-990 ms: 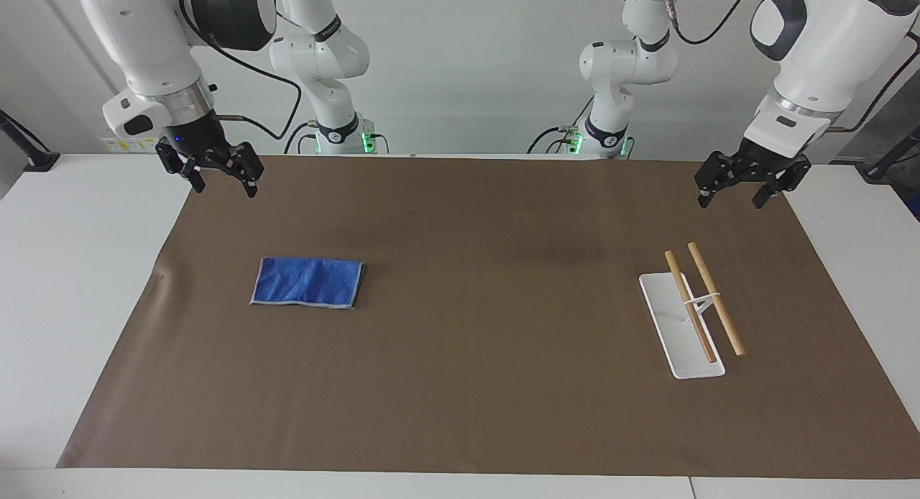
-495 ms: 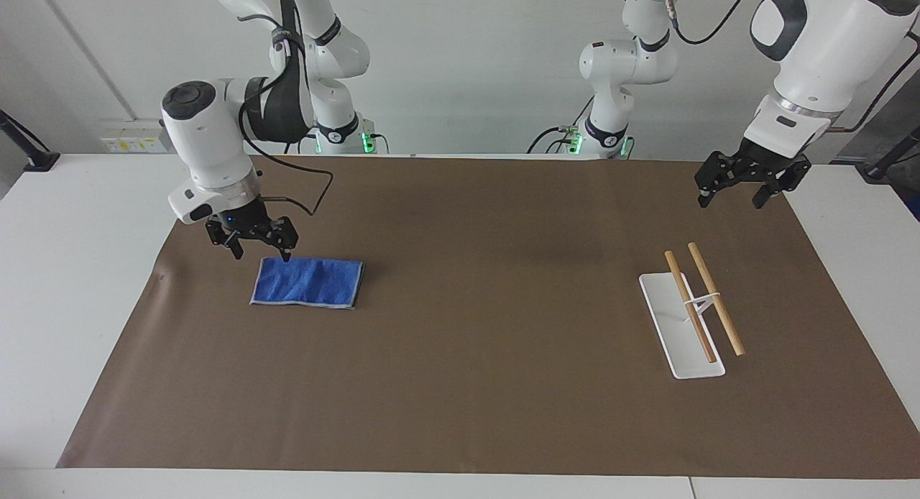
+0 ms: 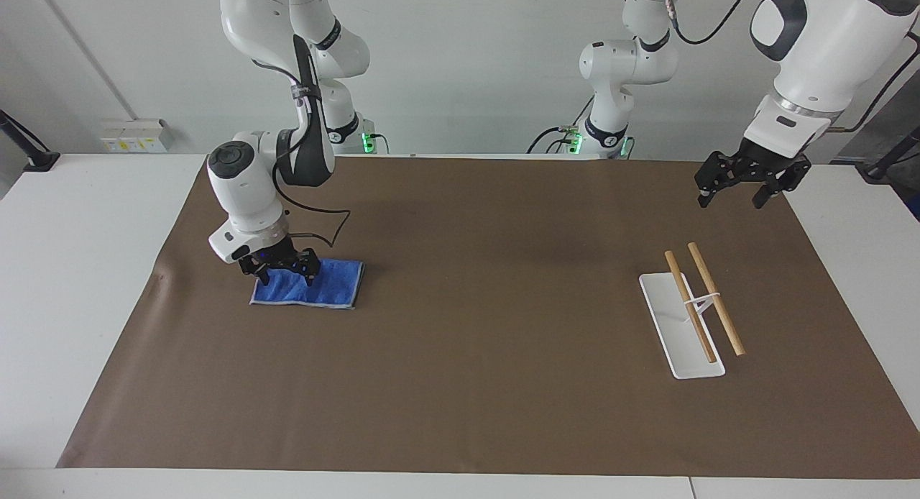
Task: Right arm passes towel to left arm to hang
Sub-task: 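Reach the right gripper down and grasp the blue towel's edge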
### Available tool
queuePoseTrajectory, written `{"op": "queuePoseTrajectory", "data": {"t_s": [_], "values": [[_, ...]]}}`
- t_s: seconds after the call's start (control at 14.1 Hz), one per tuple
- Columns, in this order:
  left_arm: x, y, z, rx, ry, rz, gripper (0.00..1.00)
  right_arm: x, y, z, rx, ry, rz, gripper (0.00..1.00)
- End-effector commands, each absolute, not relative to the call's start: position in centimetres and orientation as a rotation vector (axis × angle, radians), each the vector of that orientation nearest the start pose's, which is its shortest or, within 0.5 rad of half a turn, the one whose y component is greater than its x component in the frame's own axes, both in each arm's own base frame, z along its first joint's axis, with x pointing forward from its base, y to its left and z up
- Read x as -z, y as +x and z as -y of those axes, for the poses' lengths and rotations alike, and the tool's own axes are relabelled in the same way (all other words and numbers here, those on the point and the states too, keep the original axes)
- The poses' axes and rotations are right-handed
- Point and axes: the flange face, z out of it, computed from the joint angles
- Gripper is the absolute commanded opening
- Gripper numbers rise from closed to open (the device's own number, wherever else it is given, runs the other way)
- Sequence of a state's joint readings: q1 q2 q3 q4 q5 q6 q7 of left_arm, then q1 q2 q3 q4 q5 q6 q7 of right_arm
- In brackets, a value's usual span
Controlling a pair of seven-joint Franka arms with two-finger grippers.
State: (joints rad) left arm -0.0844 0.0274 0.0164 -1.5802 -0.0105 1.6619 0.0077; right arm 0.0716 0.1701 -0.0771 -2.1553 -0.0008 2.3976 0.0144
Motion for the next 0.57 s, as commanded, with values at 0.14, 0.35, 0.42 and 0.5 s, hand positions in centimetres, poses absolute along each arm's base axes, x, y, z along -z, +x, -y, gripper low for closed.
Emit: {"op": "queuePoseTrajectory", "data": {"t_s": [0.14, 0.35, 0.42, 0.5], "values": [[-61.4, 56.1, 3.7, 0.084, -3.157, -0.11, 1.0, -30.3, 55.0, 1.3, 0.112, -3.103, 0.016, 1.0], [-61.5, 56.1, 3.7, 0.086, -3.157, -0.11, 1.0, -28.9, 54.4, 1.5, 0.136, -3.106, 0.042, 1.0], [-61.5, 56.1, 3.7, 0.086, -3.157, -0.11, 1.0, -28.7, 54.3, 1.7, 0.132, -3.107, 0.039, 1.0], [-61.5, 56.1, 3.7, 0.086, -3.157, -0.11, 1.0, -28.3, 54.1, 1.7, 0.118, -3.107, 0.039, 1.0]]}}
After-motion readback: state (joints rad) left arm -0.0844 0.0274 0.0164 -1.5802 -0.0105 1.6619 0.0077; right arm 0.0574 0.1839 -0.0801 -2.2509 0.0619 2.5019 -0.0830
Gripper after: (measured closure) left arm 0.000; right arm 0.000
